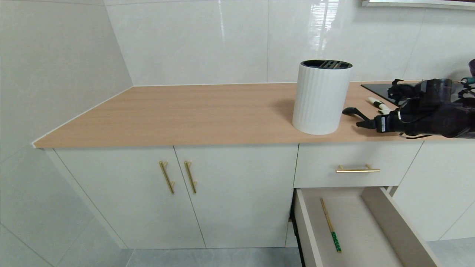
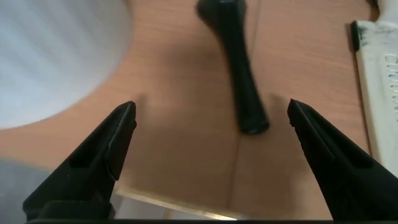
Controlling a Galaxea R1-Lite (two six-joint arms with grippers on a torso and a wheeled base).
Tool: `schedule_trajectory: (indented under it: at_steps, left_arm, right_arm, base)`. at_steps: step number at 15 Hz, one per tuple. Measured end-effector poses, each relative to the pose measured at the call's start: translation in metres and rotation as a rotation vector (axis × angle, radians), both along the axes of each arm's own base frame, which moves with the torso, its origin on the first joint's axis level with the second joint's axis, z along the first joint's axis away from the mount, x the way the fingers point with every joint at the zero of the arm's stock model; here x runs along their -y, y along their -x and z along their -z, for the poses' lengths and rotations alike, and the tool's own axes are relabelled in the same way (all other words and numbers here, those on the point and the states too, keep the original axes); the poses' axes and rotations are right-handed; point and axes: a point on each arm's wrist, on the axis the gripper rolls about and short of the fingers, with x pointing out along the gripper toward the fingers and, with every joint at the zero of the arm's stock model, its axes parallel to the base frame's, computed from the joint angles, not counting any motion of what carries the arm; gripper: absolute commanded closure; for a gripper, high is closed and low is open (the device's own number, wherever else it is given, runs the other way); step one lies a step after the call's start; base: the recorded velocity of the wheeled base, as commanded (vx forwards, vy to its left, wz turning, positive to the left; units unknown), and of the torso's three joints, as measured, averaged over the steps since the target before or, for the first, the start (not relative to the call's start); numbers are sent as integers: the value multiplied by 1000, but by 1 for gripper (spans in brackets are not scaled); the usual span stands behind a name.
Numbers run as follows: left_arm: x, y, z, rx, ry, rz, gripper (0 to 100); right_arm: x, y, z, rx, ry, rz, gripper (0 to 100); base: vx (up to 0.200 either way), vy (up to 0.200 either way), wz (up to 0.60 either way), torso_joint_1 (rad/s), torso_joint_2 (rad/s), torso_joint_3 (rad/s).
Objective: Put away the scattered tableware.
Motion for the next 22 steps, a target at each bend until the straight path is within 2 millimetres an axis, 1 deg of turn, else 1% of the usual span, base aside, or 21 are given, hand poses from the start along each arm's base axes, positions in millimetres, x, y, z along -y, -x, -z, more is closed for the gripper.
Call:
schedule_trajectory:
  at_steps: [2,6,7,13,17,20,22]
  left_arm:
    - [0,0,0,0,0,-1,0]
    - [0,0,0,0,0,0,0]
    - [0,0,0,0,0,0,0]
    - [0,0,0,0,0,0,0]
    - [0,0,0,0,0,0,0]
    - [0,0,0,0,0,0,0]
    - [0,0,0,0,0,0,0]
  right_arm:
    - [4,-8,7,-4,-14,-8,0]
    - [6,-19,11,1,-51,-3,0]
    - [7,-20,13,0,-57,-3,100]
    - [7,-28,19,-6,-76,2,100]
    - [7,-29,21,-12,-76,4,100]
    - [5,-19,9,-15,-108,18,100]
    - [2,-1,-13,5,-146,29,100]
  base:
    - [0,0,0,0,0,0]
    - [0,0,0,0,0,0]
    - [0,0,0,0,0,0]
    - [0,0,0,0,0,0]
    - [0,0,0,0,0,0]
    - [0,0,0,0,0,0]
    - [0,0,0,0,0,0]
